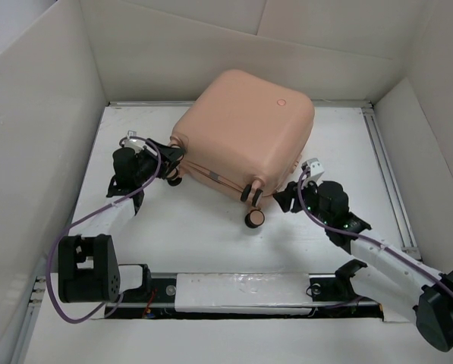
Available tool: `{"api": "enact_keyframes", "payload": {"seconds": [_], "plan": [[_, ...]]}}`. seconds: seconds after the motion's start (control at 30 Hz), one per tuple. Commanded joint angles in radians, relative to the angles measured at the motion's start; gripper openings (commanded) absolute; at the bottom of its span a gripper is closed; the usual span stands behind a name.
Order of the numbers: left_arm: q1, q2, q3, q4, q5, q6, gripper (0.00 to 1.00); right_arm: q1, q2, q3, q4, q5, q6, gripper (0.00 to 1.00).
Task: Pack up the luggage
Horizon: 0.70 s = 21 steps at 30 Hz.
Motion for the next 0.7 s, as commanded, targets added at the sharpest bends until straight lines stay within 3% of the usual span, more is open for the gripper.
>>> {"api": "enact_keyframes", "payload": {"seconds": [0.0,0.13,0.17,0.3,0.5,0.67], "plan": [[0.000,0.002,0.036,0.082,-0.020,-0.008,0.40,-0.010,0.011,0.046,0.065,-0.032,-0.016,0.56],[0.000,0.002,0.045,0.091,-0.020,-0.008,0.13,-0.010,0.000,0.046,0.065,-0.043,-0.016,0.55],[0.000,0.002,0.045,0.091,-0.020,-0.008,0.00,-0.010,0.000,0.046,0.065,-0.043,-0.016,0.57],[0.000,-0.036,0.036,0.091,-0.011,-0.008,0.00,-0.010,-0.032,0.035,0.065,-0.032,-0.016,0.70],[0.000,-0.136,0.036,0.067,0.012,0.001,0.00,-0.030,-0.041,0.048,0.045,-0.032,-0.036,0.71],[0.000,-0.205,0.069,0.033,0.036,0.001,0.00,-0.065,0.012,0.098,0.045,-0.103,-0.056,0.56]]}}
